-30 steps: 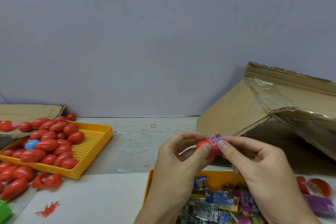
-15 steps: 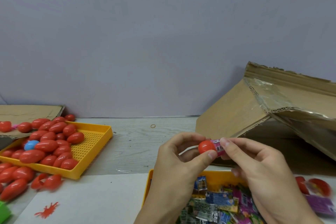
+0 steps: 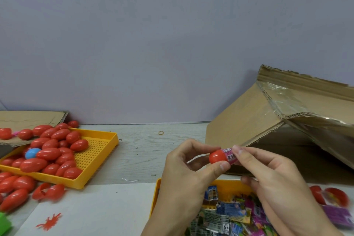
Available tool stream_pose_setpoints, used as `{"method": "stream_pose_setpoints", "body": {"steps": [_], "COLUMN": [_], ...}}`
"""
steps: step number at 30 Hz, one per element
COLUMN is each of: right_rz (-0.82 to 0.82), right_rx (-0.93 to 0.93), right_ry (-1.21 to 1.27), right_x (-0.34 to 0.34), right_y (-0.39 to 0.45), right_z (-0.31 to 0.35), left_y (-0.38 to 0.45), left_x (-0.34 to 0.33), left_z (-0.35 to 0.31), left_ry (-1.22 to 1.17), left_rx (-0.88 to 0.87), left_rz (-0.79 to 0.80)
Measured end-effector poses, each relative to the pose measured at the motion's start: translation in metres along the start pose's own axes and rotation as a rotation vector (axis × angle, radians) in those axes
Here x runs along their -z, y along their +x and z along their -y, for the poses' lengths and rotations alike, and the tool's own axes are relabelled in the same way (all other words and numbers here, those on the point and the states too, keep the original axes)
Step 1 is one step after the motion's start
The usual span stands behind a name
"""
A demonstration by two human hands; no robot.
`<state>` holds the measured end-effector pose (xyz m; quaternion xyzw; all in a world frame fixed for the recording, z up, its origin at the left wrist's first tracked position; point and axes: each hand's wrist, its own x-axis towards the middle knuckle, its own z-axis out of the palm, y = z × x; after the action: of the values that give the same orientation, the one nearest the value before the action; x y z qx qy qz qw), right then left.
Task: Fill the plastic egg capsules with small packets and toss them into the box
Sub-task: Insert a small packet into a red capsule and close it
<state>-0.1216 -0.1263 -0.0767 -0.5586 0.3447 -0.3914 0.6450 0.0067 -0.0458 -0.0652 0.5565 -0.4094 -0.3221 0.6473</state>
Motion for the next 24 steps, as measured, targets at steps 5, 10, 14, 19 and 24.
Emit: {"method": "stream_pose_setpoints", "body": {"steps": [5, 10, 14, 19, 24], "right_rz": [-0.004, -0.003, 0.000, -0.002, 0.010], "right_rx": [-0.013, 0.001, -0.002, 0.047, 0.120], "right_ry": [-0.001, -0.040, -0.048, -0.055, -0.090], "right_x": [0.001, 0.002, 0.001, -0.004, -0.006], "right_y": [0.001, 0.000, -0.001, -0.005, -0.008], "right_z": [-0.002, -0.001, 0.002, 0.009, 0.015], "left_y": [0.001, 0.000, 0.000, 0.000, 0.000], "left_x": [0.001, 0.000, -0.001, 0.000, -0.002], "left_z": [0.001, 0.000, 0.001, 0.002, 0.002], "left_ry": [0.057, 0.100, 0.130, 0.132, 0.139], "left_rx": [0.001, -0.003, -0.003, -0.035, -0.073], "left_rz": [-0.001, -0.005, -0.014, -0.009, -0.002]}}
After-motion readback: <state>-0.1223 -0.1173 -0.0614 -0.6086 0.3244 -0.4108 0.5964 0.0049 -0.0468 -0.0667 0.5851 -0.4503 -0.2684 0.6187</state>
